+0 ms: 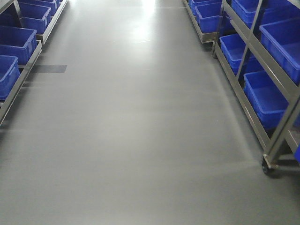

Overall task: Pour parts from conveyor to right shelf
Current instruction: 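Turn into the aisle between bin shelves and drive toward the window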

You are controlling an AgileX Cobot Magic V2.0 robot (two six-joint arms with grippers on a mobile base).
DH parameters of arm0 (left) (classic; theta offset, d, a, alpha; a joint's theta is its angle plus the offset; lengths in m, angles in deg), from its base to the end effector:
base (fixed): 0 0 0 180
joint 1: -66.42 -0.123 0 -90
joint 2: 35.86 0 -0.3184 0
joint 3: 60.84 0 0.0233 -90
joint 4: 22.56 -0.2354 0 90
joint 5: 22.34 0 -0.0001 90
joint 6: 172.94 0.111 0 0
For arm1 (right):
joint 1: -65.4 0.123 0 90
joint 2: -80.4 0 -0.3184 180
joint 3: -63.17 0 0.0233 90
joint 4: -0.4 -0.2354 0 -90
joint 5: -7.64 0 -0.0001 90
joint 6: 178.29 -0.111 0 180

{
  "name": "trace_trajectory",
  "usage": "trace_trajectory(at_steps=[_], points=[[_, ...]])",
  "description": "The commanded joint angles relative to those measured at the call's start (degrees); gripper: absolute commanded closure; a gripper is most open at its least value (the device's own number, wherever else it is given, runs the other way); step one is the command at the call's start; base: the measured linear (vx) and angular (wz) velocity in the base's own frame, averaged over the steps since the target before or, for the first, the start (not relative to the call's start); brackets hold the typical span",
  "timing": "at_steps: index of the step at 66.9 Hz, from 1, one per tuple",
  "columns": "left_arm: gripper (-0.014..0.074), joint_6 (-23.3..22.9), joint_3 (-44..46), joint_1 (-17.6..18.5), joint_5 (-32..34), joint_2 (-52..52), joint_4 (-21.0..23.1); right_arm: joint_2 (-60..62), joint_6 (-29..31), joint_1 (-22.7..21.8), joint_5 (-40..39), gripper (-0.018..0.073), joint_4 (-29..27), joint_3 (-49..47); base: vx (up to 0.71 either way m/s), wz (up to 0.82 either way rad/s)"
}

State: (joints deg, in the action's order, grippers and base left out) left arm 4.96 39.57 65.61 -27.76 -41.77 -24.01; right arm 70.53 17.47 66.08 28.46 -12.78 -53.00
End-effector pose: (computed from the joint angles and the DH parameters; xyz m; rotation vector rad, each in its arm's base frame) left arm 0.0271 0.0007 0.1956 -0.0222 1.5867 0.0040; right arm 0.0160 0.0092 0.2582 -0.1206 1.6363 0.0301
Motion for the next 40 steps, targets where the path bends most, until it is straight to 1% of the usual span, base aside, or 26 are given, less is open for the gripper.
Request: trace_trajectory(at_steps=[1, 40], points=[[0.0603, -0.4, 1.5, -0.1, 4.1, 0.3, 0.4, -0.7, 0.4, -0.3, -4.5, 0.0568, -0.2, -1.6, 0.58, 0.03], [0.0603, -0.4, 1.5, -0.1, 4.1, 0.3, 0.4, -0.7, 0.4, -0.3, -4.5, 0.0568, -0.2, -1.6, 0.62, 0.11]])
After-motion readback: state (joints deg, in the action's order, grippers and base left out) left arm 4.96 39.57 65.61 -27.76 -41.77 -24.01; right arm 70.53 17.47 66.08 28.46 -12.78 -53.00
